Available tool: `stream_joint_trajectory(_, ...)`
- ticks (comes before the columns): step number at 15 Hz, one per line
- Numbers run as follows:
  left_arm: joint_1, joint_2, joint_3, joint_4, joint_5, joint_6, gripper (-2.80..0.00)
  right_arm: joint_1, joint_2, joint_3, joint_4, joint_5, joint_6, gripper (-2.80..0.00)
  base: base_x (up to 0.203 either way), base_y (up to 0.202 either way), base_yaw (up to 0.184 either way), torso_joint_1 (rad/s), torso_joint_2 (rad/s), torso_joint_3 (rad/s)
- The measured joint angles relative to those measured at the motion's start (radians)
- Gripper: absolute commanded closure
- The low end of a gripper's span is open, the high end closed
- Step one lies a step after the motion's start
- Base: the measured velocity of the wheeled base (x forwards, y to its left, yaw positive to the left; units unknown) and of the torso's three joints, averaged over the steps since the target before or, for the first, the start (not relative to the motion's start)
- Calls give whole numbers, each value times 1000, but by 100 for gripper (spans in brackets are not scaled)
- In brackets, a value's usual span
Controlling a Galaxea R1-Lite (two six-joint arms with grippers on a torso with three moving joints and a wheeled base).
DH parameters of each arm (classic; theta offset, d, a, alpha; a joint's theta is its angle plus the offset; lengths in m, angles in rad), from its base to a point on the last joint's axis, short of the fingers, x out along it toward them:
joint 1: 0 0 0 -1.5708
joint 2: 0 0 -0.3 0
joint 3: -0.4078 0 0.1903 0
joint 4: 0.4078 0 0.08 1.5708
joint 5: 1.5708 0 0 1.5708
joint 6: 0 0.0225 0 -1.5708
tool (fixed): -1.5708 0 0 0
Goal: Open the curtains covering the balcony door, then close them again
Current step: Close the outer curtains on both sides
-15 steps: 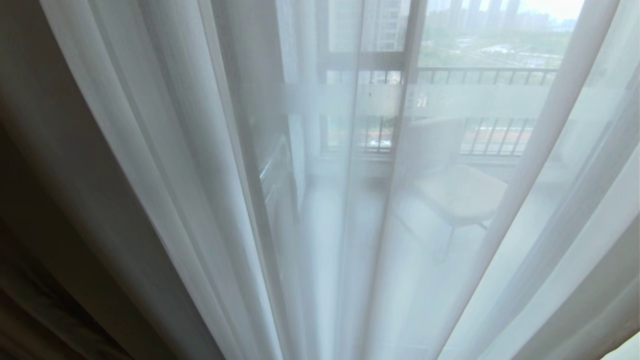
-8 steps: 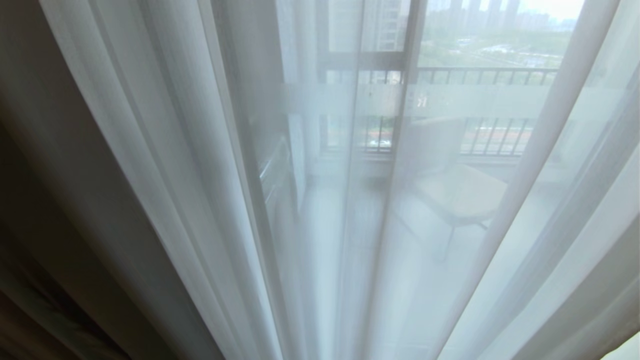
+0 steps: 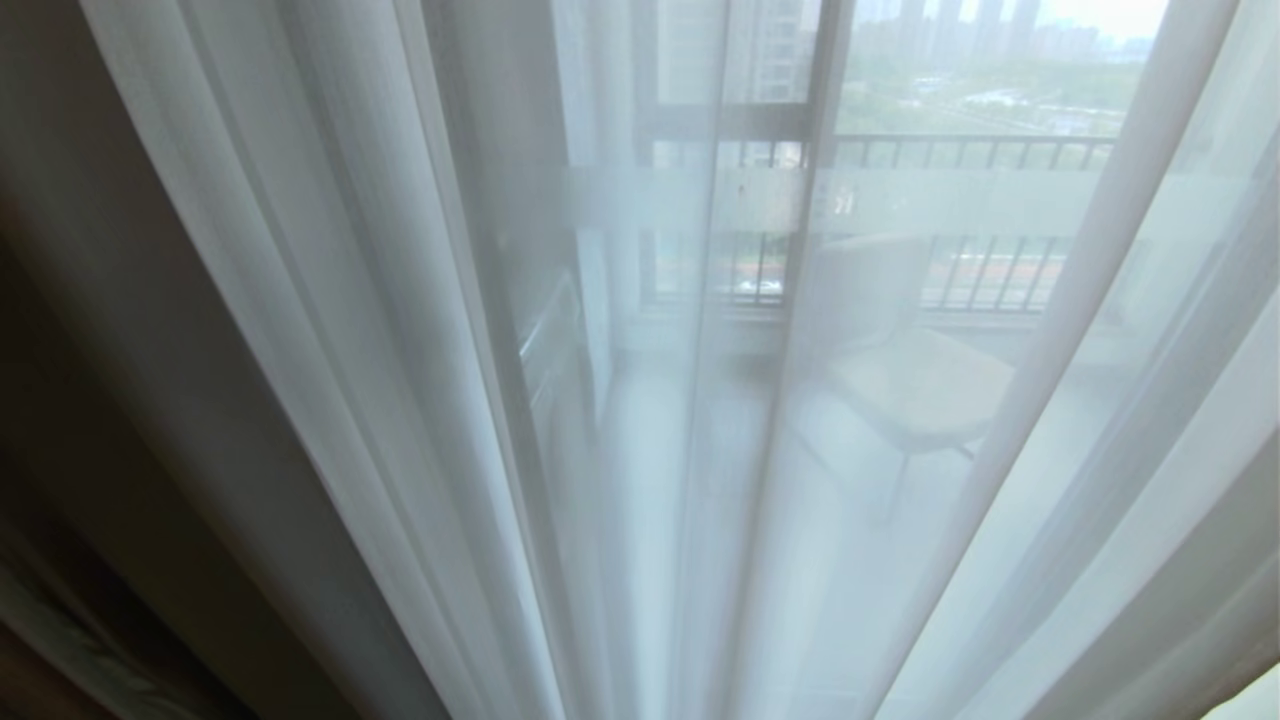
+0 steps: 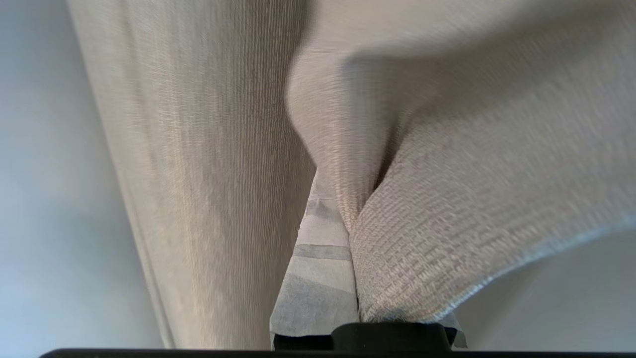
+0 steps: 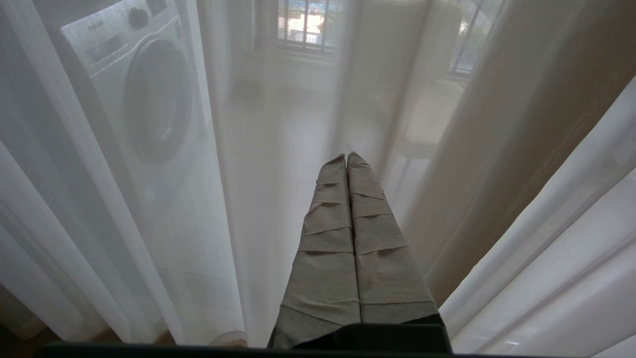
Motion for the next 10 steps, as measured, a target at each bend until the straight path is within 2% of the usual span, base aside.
stream_joint_trajectory(7, 0, -179, 201, -1, -51, -2, 0, 0, 0, 0, 0, 0, -1, 0, 0, 0, 0, 0, 0, 0)
stream_joint_trajectory(10, -37, -253, 284, 2, -67, -2, 0, 0, 0, 0, 0, 0, 0, 0, 0, 0, 0, 0, 0, 0)
